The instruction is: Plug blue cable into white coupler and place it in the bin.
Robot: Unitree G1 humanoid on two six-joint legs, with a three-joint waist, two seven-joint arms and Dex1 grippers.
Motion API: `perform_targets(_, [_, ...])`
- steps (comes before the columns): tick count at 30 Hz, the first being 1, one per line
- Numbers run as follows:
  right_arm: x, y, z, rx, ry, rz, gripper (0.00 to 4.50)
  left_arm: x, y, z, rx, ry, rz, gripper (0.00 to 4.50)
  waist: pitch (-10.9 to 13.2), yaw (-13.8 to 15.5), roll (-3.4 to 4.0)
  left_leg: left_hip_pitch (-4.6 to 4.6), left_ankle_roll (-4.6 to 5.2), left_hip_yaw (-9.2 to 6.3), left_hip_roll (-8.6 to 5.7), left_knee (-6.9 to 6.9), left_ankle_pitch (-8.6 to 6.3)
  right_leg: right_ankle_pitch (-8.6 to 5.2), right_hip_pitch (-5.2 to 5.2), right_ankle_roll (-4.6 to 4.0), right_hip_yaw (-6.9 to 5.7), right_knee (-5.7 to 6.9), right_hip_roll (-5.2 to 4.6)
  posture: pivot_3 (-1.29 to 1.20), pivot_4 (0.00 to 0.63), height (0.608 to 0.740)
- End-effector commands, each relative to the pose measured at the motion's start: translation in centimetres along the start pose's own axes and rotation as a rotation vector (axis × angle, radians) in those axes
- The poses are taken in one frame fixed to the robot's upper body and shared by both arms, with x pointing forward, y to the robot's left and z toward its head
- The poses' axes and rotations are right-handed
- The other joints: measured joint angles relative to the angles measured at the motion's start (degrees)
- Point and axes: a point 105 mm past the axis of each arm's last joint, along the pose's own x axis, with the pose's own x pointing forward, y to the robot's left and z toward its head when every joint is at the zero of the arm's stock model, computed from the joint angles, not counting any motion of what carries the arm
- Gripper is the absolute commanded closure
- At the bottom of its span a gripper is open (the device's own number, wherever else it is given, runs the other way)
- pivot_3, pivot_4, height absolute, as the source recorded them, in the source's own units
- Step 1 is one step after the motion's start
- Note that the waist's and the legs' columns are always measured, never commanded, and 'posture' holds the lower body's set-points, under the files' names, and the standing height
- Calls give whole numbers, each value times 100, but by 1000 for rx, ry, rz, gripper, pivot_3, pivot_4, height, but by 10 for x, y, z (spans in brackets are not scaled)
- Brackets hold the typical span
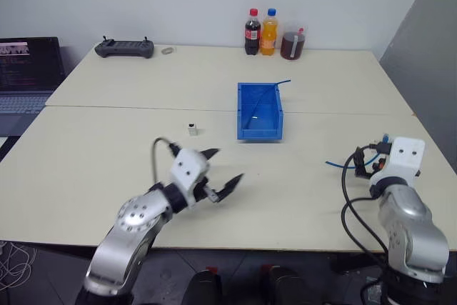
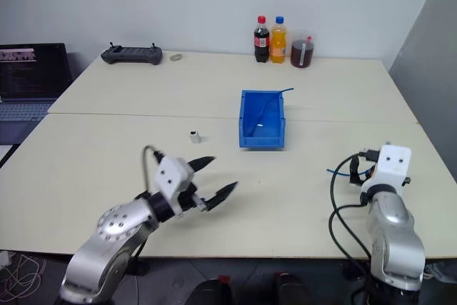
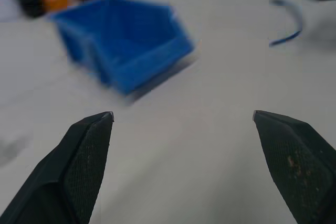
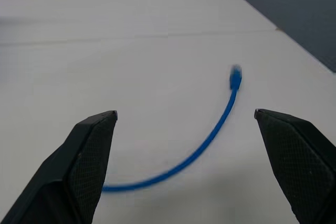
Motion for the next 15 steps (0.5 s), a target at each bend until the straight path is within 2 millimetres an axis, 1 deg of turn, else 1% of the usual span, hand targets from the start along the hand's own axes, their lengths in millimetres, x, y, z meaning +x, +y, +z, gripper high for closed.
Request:
perform_targets(1, [16,-6,12,4,15,-35,45,15,-15,3,55,-2,-249,0,1,-6,3,-1,0,-1,-1,0,0,4,0,-7,-2,2,1,0,150,740])
perform_targets(4, [36,-6,8,10,72,-56,45,25,-12,-3,122,24,-350,0,0,-31,8,0,0,1,-2,-6,0,7,-3,-14,3,-1,2,0,150,740])
perform_targets(7, [53,-11,0,17,123,-84,45,32,-10,-3,145,11,-408,0,2,-28,11,-1,0,4,-1,-5,0,7,-6,-14,3,-1,5,0,150,740])
perform_targets(10, [68,-18,-10,32,162,-132,45,38,-6,-3,132,-11,-413,0,3,-23,13,-10,1,3,-2,-4,0,7,-10,-14,4,-2,3,0,150,740])
perform_targets(12, [74,-20,-12,19,163,-138,45,39,-6,-4,131,-14,-414,0,5,-25,15,-12,1,4,-4,-4,0,7,-11,-14,5,-3,1,0,150,740])
perform_targets(15, [83,-26,-19,29,179,-170,45,46,4,1,77,-54,-320,0,6,-25,17,-11,1,6,-7,-4,0,6,-11,-12,7,-3,-3,0,150,740])
